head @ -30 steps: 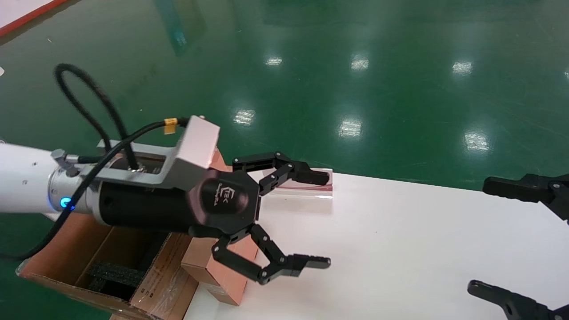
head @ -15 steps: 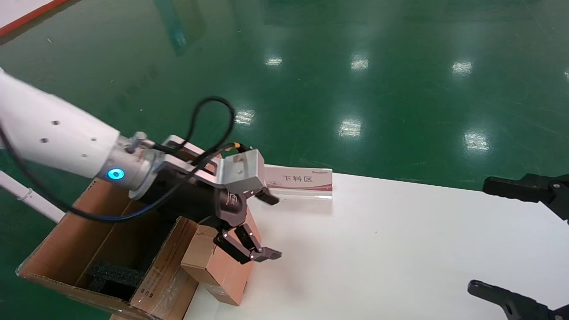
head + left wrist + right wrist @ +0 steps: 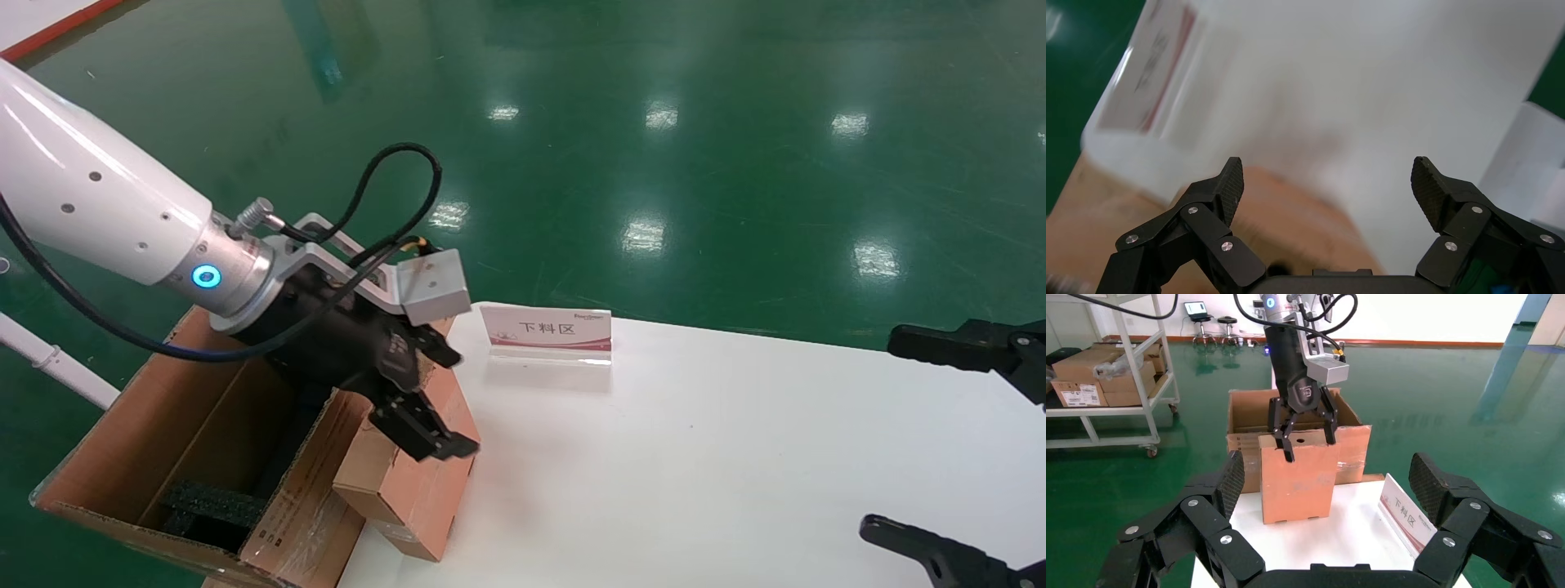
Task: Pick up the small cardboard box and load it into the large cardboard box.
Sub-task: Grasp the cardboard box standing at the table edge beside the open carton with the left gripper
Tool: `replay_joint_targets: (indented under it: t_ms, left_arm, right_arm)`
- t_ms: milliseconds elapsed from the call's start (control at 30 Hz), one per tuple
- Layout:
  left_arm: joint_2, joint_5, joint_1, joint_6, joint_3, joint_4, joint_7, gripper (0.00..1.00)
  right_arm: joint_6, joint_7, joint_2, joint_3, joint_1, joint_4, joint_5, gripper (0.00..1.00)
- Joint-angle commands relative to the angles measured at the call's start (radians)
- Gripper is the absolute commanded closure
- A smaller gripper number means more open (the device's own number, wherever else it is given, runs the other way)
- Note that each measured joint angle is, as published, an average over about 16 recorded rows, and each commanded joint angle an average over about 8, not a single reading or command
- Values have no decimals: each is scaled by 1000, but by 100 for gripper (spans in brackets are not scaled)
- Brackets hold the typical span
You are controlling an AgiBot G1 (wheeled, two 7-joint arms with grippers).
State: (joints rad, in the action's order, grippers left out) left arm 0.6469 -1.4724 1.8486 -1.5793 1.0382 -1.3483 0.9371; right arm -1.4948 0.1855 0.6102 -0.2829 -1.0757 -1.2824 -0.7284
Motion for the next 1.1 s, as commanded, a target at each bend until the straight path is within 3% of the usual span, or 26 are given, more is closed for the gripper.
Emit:
replay_joint_targets:
  t_ms: [33,733,1100]
  left_arm:
    - [-4,-14,37,3,41,-2,31,0]
    - [47,-14,303,9,445,-9,238,0]
    - [69,34,336,35,561,-9,292,0]
  right_arm:
    - [0,0,0,0,0,0,0,0]
    - [1,-1,-1,-2,0,0,1,0]
    - [1,-1,-1,-2,-1,0,2,0]
